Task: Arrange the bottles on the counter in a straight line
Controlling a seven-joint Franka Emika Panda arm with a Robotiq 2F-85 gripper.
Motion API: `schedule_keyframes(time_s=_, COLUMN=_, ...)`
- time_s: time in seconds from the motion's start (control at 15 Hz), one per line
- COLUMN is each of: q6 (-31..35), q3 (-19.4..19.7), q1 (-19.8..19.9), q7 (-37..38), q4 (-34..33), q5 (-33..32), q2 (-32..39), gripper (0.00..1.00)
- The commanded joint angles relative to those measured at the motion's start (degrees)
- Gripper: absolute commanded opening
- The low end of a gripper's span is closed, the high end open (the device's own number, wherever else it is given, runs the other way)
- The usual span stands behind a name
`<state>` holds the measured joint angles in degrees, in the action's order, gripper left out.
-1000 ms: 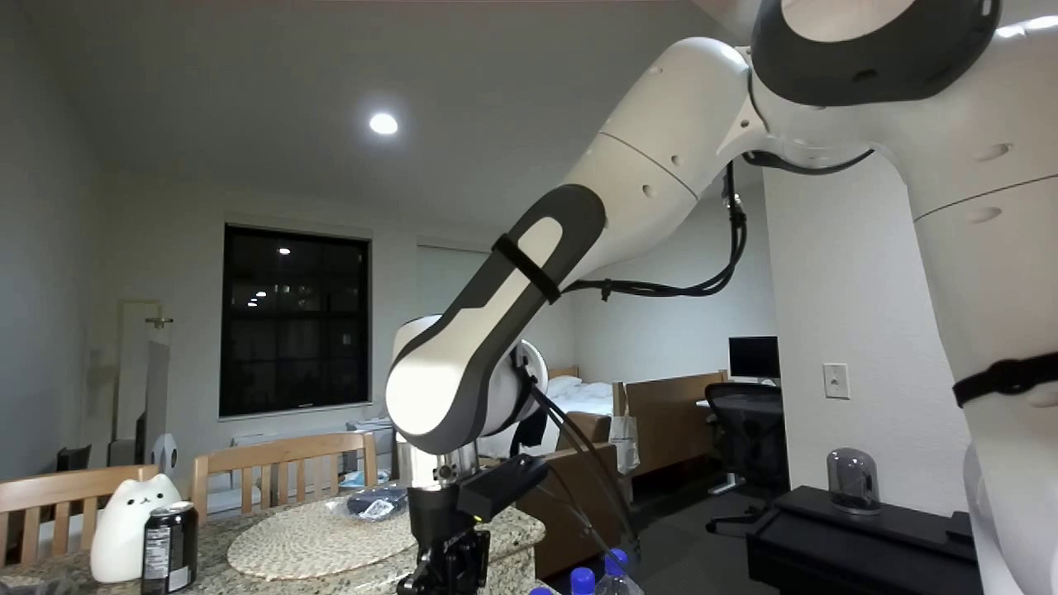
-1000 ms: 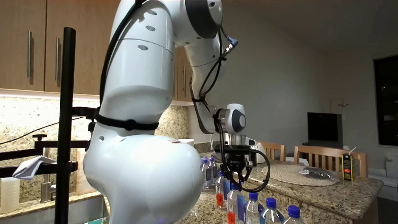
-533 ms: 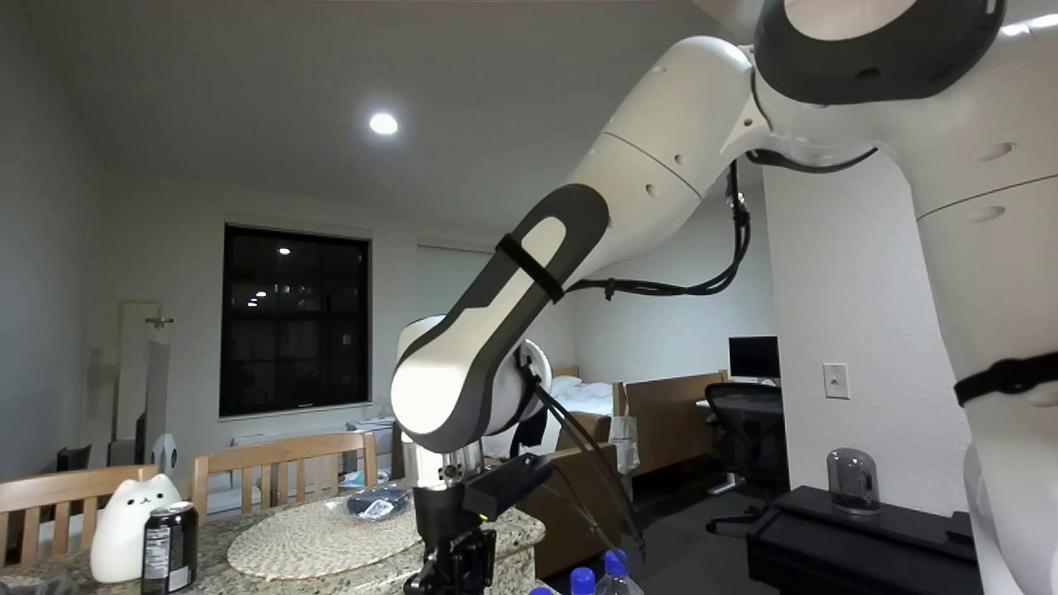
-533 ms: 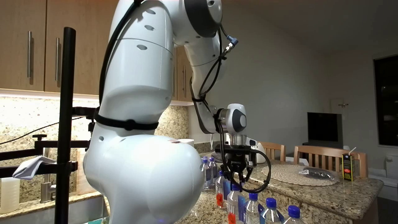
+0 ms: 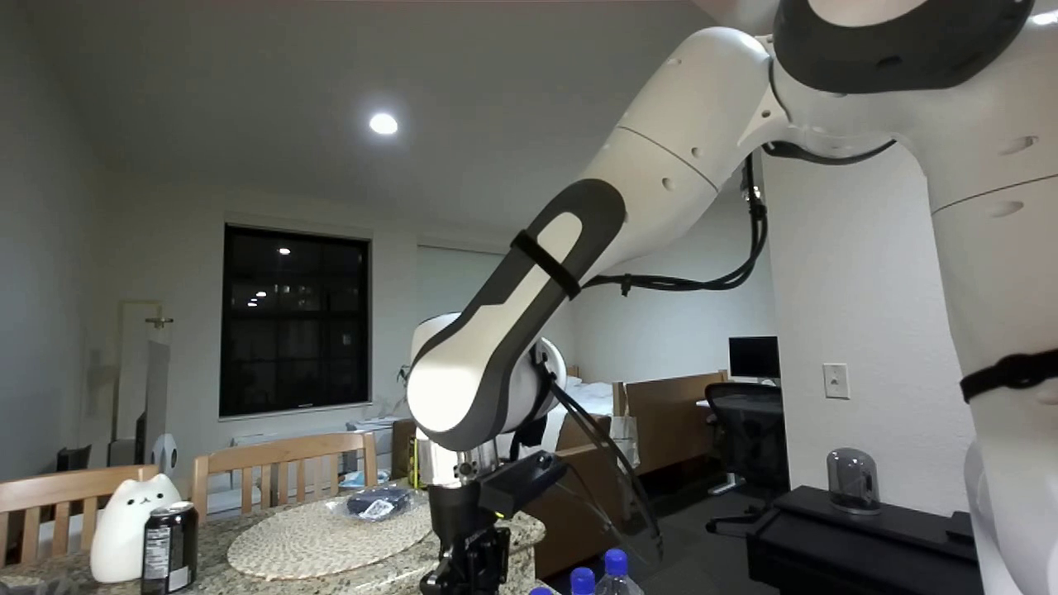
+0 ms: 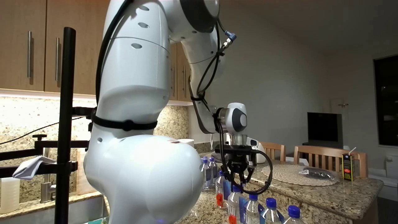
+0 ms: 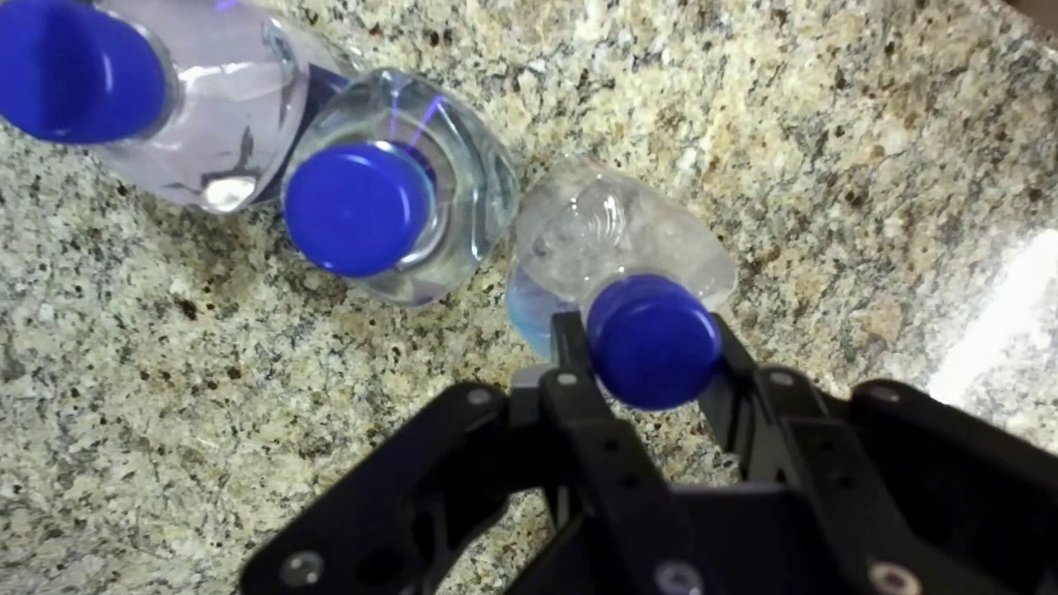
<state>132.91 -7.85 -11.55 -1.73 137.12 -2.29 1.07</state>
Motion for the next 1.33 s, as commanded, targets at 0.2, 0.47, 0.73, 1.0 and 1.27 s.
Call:
schedule_keyframes(time_s=0.2, q6=2.0, q3=-0.1, q1=1.4, q7=-2.0, q4=3.9, q5=0.0, q2=-3.5, gripper=0.60)
schedule_keyframes(time_s=0.47, q6=2.2, q3=-0.1, q1=1.2, q7=-2.5, q4=3.9, q5=0.4, q2=-3.3, gripper=0.79)
schedule_keyframes(time_s=0.73, q6=2.2, q3=-0.2, q1=1.2, q7=-2.5, q4=3.8, q5=0.5, q2=-3.3, gripper=1.00)
schedule_keyframes(time_s=1.0, q6=2.6, q3=-0.1, q1=1.3, q7=-2.1, q4=3.0, q5=-0.4, q2=-4.0, gripper=1.00)
schedule_keyframes(time_s=1.27, q6=4.5, q3=-0.1, q1=1.3, q7=-0.8, q4=-0.7, q5=-0.9, q2=-4.2, gripper=1.00)
